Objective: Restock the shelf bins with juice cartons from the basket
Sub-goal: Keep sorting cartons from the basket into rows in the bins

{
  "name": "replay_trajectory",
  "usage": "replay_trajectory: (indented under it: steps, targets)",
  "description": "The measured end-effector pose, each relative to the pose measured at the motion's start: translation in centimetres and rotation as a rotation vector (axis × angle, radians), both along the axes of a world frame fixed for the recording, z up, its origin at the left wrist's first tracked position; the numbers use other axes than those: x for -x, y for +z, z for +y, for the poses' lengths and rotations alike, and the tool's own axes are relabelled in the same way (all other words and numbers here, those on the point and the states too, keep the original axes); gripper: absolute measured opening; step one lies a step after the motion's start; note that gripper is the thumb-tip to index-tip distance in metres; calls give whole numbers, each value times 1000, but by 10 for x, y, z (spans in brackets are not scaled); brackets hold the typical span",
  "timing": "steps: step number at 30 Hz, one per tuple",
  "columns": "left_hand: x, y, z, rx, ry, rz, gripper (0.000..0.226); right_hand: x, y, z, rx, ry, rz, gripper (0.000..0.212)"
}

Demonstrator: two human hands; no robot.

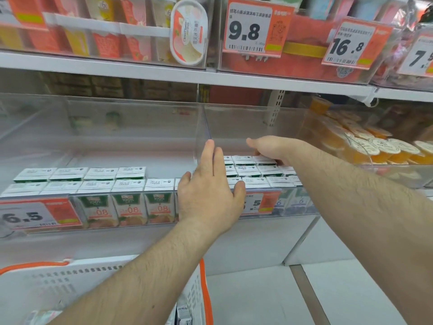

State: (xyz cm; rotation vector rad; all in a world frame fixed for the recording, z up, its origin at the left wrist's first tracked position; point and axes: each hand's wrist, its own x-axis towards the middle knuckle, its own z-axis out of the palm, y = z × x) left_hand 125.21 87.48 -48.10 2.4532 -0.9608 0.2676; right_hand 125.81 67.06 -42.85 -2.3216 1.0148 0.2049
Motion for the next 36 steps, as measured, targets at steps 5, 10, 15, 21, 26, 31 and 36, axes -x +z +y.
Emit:
replay_trajectory:
  steps: [5, 10, 15, 21, 26, 31, 36]
  targets:
    - [-4, 7, 9, 47, -85, 54, 77, 16, -2, 25, 319, -49, 15, 67]
    - [-1, -7, 66, 295, -138, -147, 55, 42, -20, 82, 936, 37, -686, 30]
    - [-6, -54, 145, 243, -122, -101, 38, 61, -77, 183, 776, 521, -1068, 19]
    - [-23, -121, 220, 19, 1, 264, 21, 50, -146, 254, 433, 691, -461, 26]
    - [-25, -170, 247, -182, 18, 528, 20, 38, -201, 273, 159, 679, 74, 31]
    - [-26, -218, 258, -427, -75, 648, 24, 43, -269, 288, 1, 786, 497, 26]
    - [-24, -266, 258, -717, -223, 683, 41, 65, -307, 295, -76, 846, 727, 18]
